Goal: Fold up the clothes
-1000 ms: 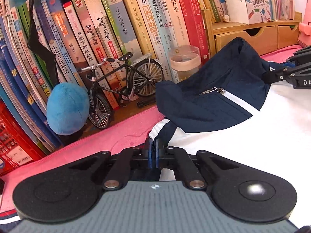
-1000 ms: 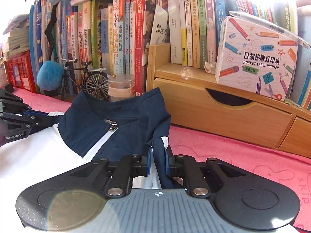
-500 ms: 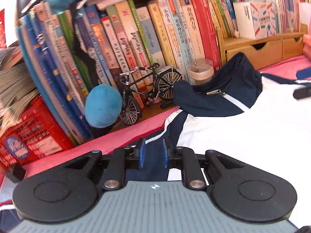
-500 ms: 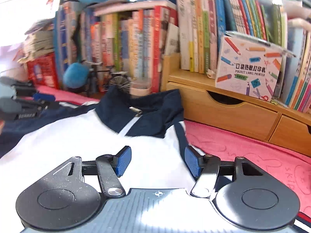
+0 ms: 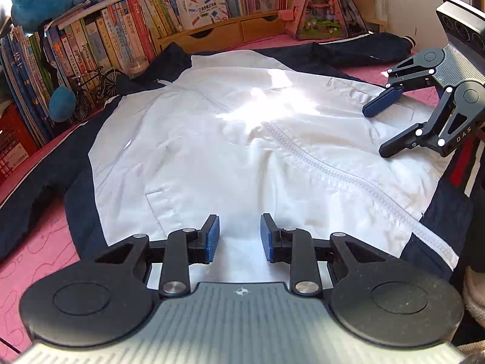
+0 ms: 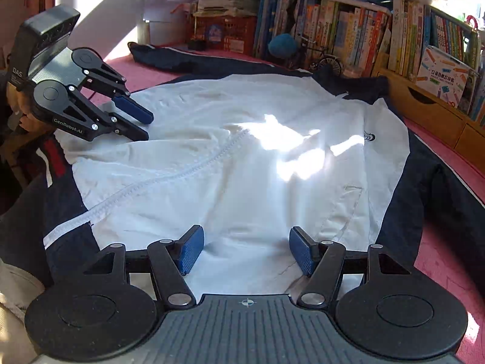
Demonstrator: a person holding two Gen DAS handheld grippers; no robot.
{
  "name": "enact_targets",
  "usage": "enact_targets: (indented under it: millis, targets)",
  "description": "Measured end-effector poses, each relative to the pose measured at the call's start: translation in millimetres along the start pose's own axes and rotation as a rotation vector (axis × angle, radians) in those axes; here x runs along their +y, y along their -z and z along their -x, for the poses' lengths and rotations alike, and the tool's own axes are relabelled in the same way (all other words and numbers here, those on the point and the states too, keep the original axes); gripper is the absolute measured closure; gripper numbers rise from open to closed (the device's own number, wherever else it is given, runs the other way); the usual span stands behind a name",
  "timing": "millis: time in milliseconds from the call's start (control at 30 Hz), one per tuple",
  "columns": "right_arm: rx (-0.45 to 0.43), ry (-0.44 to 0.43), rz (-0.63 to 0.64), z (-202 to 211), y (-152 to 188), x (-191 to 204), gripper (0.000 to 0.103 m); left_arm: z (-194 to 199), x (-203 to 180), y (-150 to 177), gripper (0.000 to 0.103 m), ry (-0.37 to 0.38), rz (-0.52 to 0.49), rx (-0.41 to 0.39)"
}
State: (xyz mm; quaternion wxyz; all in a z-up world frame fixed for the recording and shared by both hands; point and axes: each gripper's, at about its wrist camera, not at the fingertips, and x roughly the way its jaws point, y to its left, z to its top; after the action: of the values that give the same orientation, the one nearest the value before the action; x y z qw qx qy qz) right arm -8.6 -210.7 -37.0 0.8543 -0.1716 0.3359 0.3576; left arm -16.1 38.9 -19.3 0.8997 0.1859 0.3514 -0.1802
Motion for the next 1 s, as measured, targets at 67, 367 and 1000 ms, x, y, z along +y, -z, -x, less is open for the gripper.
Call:
enact_targets:
  millis: [67, 367, 1000]
  targets:
    - [-0.004, 0.022, -0.022, 19, 13, -1, 0.039, 15, 8, 8, 0.073, -0.059, 0.033, 0.027]
    - [-0.133, 0.064, 0.004, 77, 43, 39, 0.019, 94, -15, 44, 0.048, -0.043, 0.060, -0.027]
    - [-0.238, 0.491, 0.032, 77, 79, 116, 0.002, 92, -55, 89, 0.038, -0.362, 0.148, -0.088]
